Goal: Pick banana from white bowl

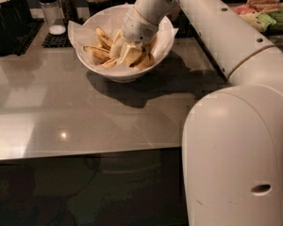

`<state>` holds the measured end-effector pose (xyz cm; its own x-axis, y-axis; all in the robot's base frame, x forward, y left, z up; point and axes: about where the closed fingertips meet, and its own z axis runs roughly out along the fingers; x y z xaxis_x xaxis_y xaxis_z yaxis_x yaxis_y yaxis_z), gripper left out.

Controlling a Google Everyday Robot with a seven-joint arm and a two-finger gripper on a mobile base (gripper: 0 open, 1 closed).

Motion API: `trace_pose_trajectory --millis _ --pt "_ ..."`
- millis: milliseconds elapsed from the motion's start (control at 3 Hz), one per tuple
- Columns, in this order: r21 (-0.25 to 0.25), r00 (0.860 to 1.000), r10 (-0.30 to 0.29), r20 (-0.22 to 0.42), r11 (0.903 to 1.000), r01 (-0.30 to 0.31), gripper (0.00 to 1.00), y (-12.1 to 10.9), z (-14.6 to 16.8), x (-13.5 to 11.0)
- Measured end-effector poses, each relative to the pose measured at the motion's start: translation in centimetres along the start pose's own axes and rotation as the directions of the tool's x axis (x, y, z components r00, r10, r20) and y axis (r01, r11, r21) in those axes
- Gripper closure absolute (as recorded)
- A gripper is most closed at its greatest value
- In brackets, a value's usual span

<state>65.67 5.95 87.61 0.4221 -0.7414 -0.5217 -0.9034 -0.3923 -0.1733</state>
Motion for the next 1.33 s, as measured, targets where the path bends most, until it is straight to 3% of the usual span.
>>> trace_pose_trajectory --millis 333,667,1000,1333 --pt "0.007 1.000 0.006 -0.016 1.0000 -0.006 0.91 0.4 0.0 0.5" --pt "0.028 0.999 0.031 -0.044 0.9992 -0.030 1.00 1.1 -1.0 0.9" --pt "0.115 0.999 0.046 0.015 0.9923 -0.047 1.00 2.0 -5.2 -0.2" --pt "0.236 0.996 0.020 0.091 0.9708 -0.041 1.00 4.0 -10.2 -1.9"
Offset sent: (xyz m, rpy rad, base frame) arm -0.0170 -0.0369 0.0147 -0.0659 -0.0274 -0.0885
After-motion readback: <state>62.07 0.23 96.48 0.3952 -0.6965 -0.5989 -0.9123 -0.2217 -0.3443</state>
